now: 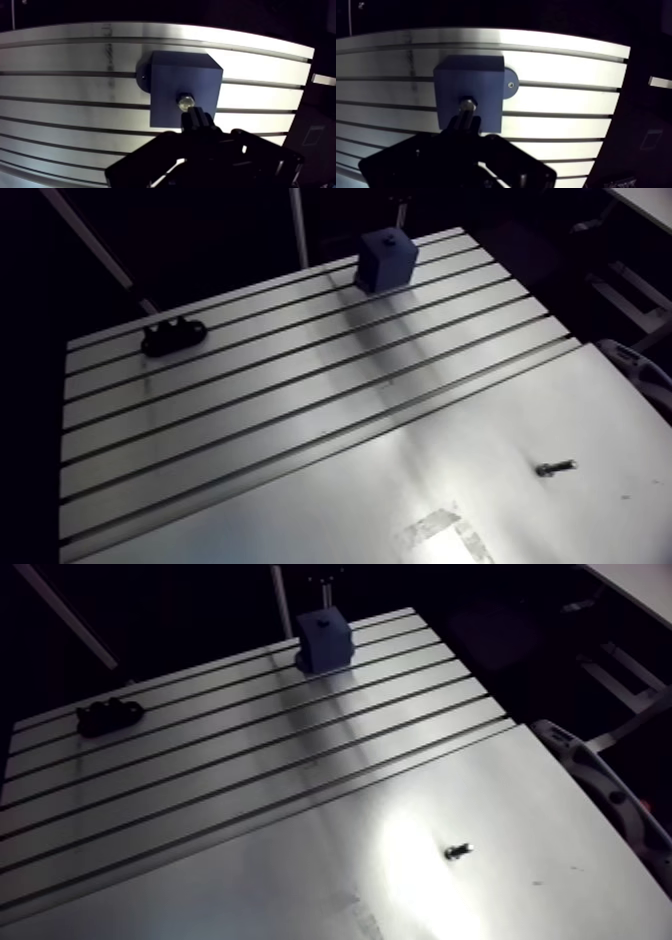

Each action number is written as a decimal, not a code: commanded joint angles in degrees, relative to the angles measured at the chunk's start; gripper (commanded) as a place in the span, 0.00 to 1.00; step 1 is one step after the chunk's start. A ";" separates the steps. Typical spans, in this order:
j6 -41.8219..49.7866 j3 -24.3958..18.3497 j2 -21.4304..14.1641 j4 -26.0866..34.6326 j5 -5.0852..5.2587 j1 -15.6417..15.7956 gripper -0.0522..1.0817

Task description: Pick up the M10 bolt and insert it into the hex recess until seated.

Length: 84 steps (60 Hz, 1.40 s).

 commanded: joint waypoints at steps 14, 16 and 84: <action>0.97 -0.06 0.23 -0.03 0.12 0.10 0.99; 1.03 0.01 0.31 -0.04 0.13 0.10 0.99; 0.86 0.83 1.34 -0.83 0.39 -0.08 1.00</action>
